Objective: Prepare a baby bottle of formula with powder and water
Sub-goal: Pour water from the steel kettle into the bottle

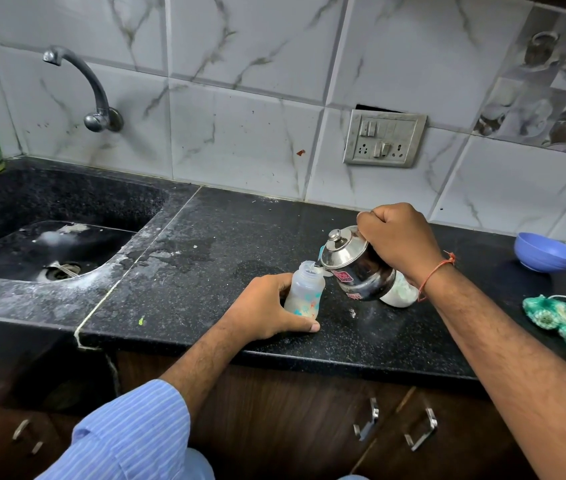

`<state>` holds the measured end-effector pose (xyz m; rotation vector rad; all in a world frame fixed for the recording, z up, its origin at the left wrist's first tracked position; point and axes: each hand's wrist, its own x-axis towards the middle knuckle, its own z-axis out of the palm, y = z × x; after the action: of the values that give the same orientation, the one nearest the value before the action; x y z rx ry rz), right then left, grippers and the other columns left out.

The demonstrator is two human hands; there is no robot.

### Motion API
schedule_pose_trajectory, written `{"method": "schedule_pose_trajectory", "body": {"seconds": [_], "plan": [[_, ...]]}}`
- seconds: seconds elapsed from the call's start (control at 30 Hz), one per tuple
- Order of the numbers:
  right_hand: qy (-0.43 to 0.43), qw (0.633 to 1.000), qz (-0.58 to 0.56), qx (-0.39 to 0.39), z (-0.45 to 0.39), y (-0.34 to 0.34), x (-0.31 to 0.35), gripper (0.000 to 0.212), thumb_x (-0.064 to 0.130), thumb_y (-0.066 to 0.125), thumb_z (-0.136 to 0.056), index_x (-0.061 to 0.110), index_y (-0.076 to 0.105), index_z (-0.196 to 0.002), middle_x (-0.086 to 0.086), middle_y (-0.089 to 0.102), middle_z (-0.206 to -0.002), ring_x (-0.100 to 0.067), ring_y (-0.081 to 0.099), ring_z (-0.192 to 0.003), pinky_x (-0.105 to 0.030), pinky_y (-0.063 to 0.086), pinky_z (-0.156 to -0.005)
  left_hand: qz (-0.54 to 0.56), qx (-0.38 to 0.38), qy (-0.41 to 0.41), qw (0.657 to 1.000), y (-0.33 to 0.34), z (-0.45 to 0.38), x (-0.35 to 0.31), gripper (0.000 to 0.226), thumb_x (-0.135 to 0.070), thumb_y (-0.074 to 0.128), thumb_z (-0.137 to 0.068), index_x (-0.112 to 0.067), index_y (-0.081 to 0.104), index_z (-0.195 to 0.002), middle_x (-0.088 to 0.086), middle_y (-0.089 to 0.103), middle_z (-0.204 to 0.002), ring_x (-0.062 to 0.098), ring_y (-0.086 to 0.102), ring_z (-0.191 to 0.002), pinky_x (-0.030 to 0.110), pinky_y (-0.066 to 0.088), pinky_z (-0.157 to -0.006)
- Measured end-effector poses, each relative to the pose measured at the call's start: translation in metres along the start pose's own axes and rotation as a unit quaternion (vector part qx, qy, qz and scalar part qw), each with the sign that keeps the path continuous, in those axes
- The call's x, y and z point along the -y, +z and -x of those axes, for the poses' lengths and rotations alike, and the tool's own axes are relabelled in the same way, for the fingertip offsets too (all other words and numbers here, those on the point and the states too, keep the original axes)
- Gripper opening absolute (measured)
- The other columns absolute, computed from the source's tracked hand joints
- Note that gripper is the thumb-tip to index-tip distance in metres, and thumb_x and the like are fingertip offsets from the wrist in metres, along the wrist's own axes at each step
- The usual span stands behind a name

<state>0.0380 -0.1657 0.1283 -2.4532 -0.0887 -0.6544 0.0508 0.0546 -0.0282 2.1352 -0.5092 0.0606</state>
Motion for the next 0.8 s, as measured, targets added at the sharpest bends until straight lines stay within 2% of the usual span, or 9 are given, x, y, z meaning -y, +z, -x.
{"method": "schedule_pose_trajectory", "body": {"seconds": [0.17, 0.43, 0.7, 0.8], "plan": [[-0.002, 1.000, 0.004, 0.004, -0.0010, 0.0000, 0.0000, 0.048, 0.025, 0.060, -0.092, 0.013, 0.041, -0.050, -0.004, 0.036, -0.053, -0.021, 0.036, -0.056, -0.034, 0.031, -0.057, 0.003, 0.002, -0.003, 1.000, -0.0002, 0.0000, 0.0001, 0.065, -0.053, 0.105, -0.063, -0.034, 0.077, -0.119, -0.020, 0.082, -0.107, -0.002, 0.077, -0.101, 0.039, 0.064, -0.099], [-0.002, 1.000, 0.012, 0.003, -0.0005, -0.0005, 0.0010, 0.049, 0.024, 0.060, -0.093, 0.014, 0.037, -0.052, 0.000, 0.029, -0.053, -0.020, 0.031, -0.056, -0.034, 0.027, -0.056, 0.005, 0.000, -0.004, 1.000, 0.0008, 0.0003, -0.0003, 0.063, -0.052, 0.105, -0.063, -0.036, 0.077, -0.117, -0.021, 0.082, -0.106, -0.004, 0.076, -0.100, 0.039, 0.063, -0.099], [0.000, 1.000, 0.004, 0.002, -0.0005, 0.0004, -0.0022, 0.046, 0.026, 0.060, -0.093, 0.012, 0.042, -0.052, -0.006, 0.038, -0.056, -0.021, 0.038, -0.058, -0.034, 0.031, -0.057, 0.005, 0.003, -0.007, 1.000, 0.0000, 0.0013, -0.0023, 0.063, -0.049, 0.106, -0.064, -0.035, 0.077, -0.119, -0.020, 0.082, -0.108, -0.004, 0.076, -0.102, 0.037, 0.063, -0.100], [0.001, 1.000, 0.011, 0.004, -0.0008, 0.0000, -0.0009, 0.044, 0.025, 0.060, -0.092, 0.013, 0.044, -0.053, -0.005, 0.036, -0.055, -0.020, 0.035, -0.057, -0.034, 0.030, -0.056, 0.010, 0.005, -0.010, 1.000, -0.0001, 0.0014, -0.0027, 0.063, -0.049, 0.105, -0.065, -0.036, 0.077, -0.119, -0.021, 0.082, -0.108, -0.004, 0.077, -0.101, 0.037, 0.064, -0.100]]}}
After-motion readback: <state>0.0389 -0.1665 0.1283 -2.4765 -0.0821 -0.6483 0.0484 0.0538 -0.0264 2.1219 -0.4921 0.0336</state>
